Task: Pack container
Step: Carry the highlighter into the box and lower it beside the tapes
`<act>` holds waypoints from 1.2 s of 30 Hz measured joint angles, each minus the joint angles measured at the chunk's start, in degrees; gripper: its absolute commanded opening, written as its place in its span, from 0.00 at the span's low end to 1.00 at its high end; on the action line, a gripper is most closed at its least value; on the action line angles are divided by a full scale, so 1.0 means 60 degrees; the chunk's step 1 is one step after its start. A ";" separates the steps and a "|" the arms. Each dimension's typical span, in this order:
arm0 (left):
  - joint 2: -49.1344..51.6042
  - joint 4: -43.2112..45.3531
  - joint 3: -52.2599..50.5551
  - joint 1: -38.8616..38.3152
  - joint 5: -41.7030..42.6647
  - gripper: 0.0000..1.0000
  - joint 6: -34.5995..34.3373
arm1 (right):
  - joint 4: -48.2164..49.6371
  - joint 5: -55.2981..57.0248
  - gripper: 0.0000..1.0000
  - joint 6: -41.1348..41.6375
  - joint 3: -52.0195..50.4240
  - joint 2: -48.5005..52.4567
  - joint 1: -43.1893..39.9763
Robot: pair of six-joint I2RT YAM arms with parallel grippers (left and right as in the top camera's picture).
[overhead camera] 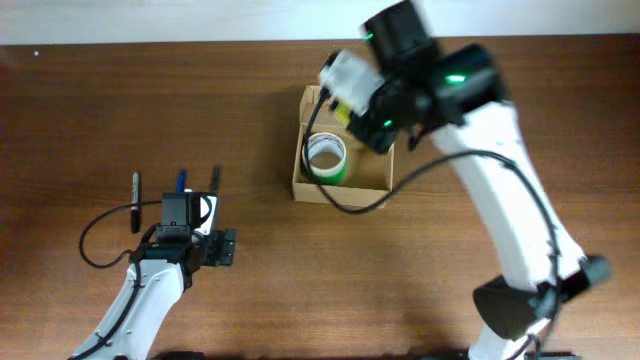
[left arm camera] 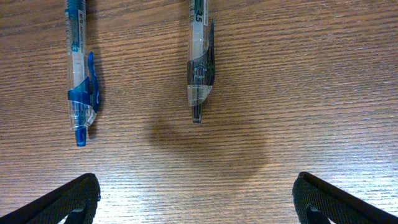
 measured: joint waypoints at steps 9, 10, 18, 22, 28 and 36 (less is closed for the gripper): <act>0.0000 0.0000 0.0000 0.0000 0.0000 0.99 0.0000 | 0.0528 0.0135 0.04 -0.1599 -0.1840 0.1220 0.0142; 0.0000 0.0000 0.0000 0.0000 0.0000 0.99 0.0000 | 0.0630 0.0138 0.04 -0.1683 -0.1883 0.1290 0.0142; 0.0000 0.0000 0.0000 0.0000 0.0000 0.99 0.0000 | 0.1093 0.0171 0.04 -0.1993 -0.1883 0.1657 0.0138; -0.0004 0.0000 0.0000 0.0000 0.0000 0.99 0.0000 | 0.1384 0.0175 0.04 -0.2091 -0.1883 0.2044 0.0138; 0.0000 0.0000 0.0000 0.0000 0.0000 0.99 0.0000 | 0.1625 0.0175 0.04 -0.2277 -0.1883 0.2437 0.0138; -0.0004 0.0000 0.0000 0.0000 0.0000 0.99 0.0000 | 0.1435 -0.0007 0.04 -0.2310 -0.1883 0.2670 0.0138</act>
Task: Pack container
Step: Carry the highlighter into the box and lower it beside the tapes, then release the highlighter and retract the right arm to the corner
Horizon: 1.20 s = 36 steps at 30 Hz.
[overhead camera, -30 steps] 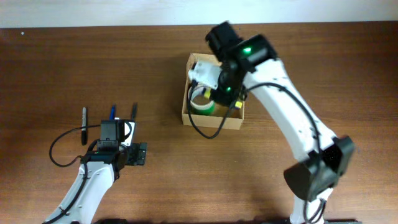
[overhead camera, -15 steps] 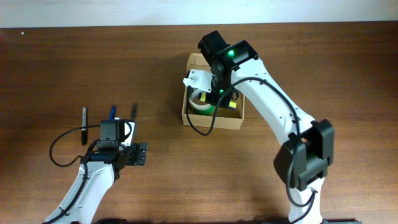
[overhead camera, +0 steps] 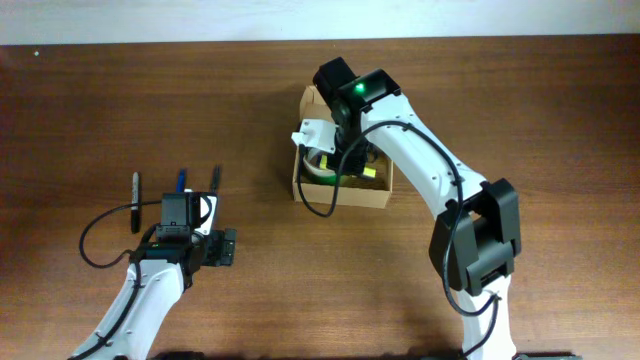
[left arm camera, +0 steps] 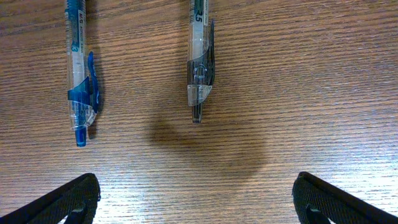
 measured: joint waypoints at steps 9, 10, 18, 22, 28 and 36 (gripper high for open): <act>0.0000 0.0000 0.0000 0.0000 0.0000 0.99 0.0000 | -0.0211 -0.0208 0.04 0.0004 0.0000 0.0087 0.0000; 0.0000 0.0000 0.0000 0.0000 0.0000 0.99 0.0000 | -0.0229 -0.0233 0.04 0.0000 0.0000 0.0091 0.0000; 0.0004 0.0000 0.0000 0.0000 0.0000 0.99 0.0000 | -0.0248 -0.0528 0.04 0.0007 -0.0007 0.0091 0.0000; 0.0004 0.0000 0.0000 0.0000 0.0000 0.99 0.0000 | -0.0168 -0.0605 0.04 0.0000 -0.0237 0.0091 0.0000; 0.0004 0.0000 0.0000 0.0000 0.0000 0.99 0.0000 | 0.0025 -0.0630 0.04 0.0007 -0.0772 0.0102 0.0000; 0.0000 0.0000 0.0000 0.0000 0.0000 0.99 0.0000 | 0.0084 -0.0659 0.29 0.0000 -0.0831 0.0106 0.0000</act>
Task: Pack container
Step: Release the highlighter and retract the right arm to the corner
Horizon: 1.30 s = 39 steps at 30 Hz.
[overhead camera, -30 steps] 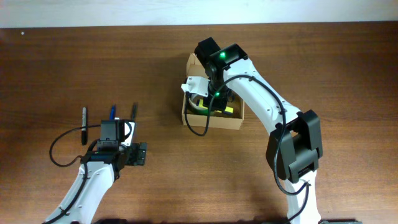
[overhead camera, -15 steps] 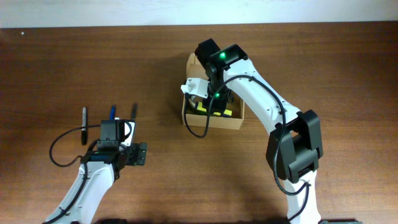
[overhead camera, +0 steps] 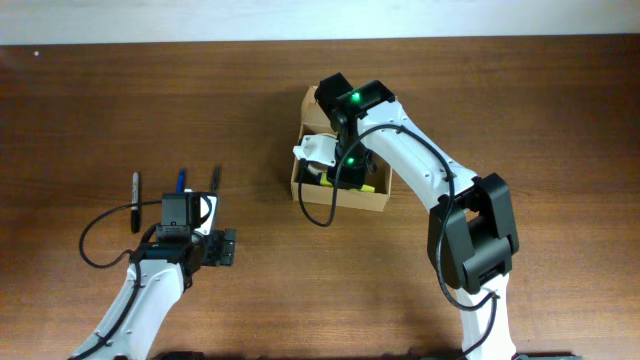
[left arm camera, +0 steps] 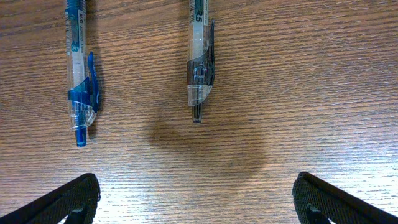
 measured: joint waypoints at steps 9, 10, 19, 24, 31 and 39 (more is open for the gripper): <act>0.0004 0.0000 0.0000 0.0000 0.0000 0.99 0.0000 | -0.0040 -0.0004 0.30 0.0120 0.0069 -0.0127 0.0000; 0.0004 0.0000 0.0000 0.0000 0.0000 0.99 0.0000 | -0.0051 -0.0004 0.32 0.0131 0.0135 -0.0222 0.0000; 0.0004 0.0000 0.0000 0.0000 0.0000 0.99 0.0000 | 0.0335 0.1005 0.56 0.1978 0.1457 -0.2754 -0.0095; 0.0004 0.0004 0.0000 0.0000 -0.0004 0.99 0.0000 | 0.0608 0.1902 0.67 0.4244 0.2244 -0.4404 -0.1111; 0.0004 0.1450 0.0018 0.0000 -0.0124 0.99 -0.0004 | 0.0408 0.1861 0.86 0.6641 0.2575 -0.5770 -0.4597; 0.0004 0.1796 0.0044 0.0000 0.0018 0.99 -0.0004 | -0.0117 0.0816 0.99 0.7584 0.1960 -0.5523 -0.7876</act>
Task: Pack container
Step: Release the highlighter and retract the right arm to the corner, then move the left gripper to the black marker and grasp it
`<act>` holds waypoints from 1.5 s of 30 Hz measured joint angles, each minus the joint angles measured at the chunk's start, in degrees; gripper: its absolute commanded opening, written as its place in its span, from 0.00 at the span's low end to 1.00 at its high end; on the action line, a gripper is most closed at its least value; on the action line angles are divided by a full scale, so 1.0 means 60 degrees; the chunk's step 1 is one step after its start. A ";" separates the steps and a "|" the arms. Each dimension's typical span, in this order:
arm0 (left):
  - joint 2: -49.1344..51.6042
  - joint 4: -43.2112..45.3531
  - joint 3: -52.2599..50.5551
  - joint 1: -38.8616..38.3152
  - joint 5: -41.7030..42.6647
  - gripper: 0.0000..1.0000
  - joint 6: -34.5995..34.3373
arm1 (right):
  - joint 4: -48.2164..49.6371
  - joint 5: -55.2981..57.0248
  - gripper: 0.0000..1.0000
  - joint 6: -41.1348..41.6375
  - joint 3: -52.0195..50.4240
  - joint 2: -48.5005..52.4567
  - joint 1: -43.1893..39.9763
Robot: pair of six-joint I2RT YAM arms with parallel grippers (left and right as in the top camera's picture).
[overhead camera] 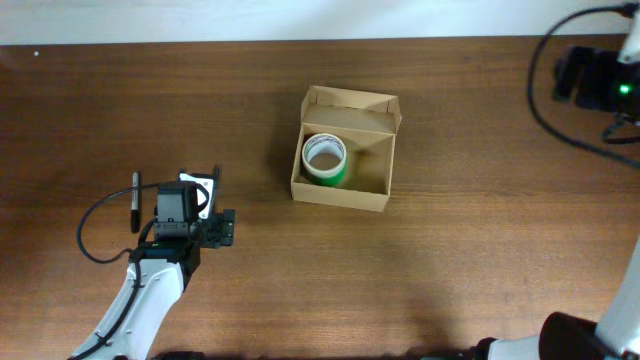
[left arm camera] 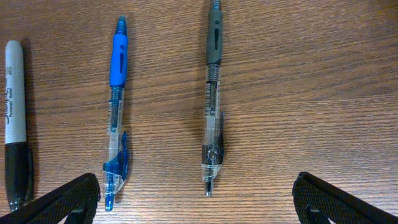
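Observation:
An open cardboard box stands mid-table with a green tape roll in its left half. Left of it lie a black marker, a blue pen and a grey-black pen, all side by side with tips toward my left gripper. My left gripper hovers open just behind the pen tips, its fingertips wide apart and holding nothing; overhead, the left gripper covers the blue pen. My right arm is at the far right edge, and its fingers cannot be made out.
The box's back flap stands up. A black cable loops left of my left arm. Bare wooden table lies between the pens and the box and in front of both.
My right arm has left the box and is now at the table's far right edge. My left gripper sits higher and closer to the pens, so all three show whole in its view.
My right gripper was over the box's back edge, then down inside the box beside the tape roll at two moments, and is now withdrawn to the right. My left gripper stayed open and still behind the pens until its shift just now.

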 measured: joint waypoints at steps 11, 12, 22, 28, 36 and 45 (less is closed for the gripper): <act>0.0015 -0.0925 0.0240 0.0007 0.2295 0.99 -0.0459 | 0.0619 -0.0306 0.99 0.0750 -0.2000 0.1111 -0.0973; 0.0015 -0.1308 0.0404 0.0007 0.2393 0.99 -0.0576 | 0.0623 -0.0328 0.99 0.0761 -0.2058 0.1147 -0.0973; 0.0066 -0.6240 0.5686 0.0011 0.0685 0.99 -0.0973 | 0.0648 -0.0364 0.99 0.0783 -0.2109 0.1220 -0.0973; 0.0058 -0.7552 0.8014 0.0674 -0.0805 0.99 -0.0568 | 0.0648 -0.0364 0.99 0.0790 -0.2109 0.1220 -0.0973; 0.1392 -0.8062 0.8102 0.3348 0.0076 1.00 0.0273 | 0.0652 -0.0364 0.99 0.0790 -0.2109 0.1220 -0.0973; 0.4564 -0.7985 0.8105 0.3920 0.1078 0.99 0.1129 | 0.0652 -0.0361 0.99 0.0787 -0.2109 0.1224 -0.0973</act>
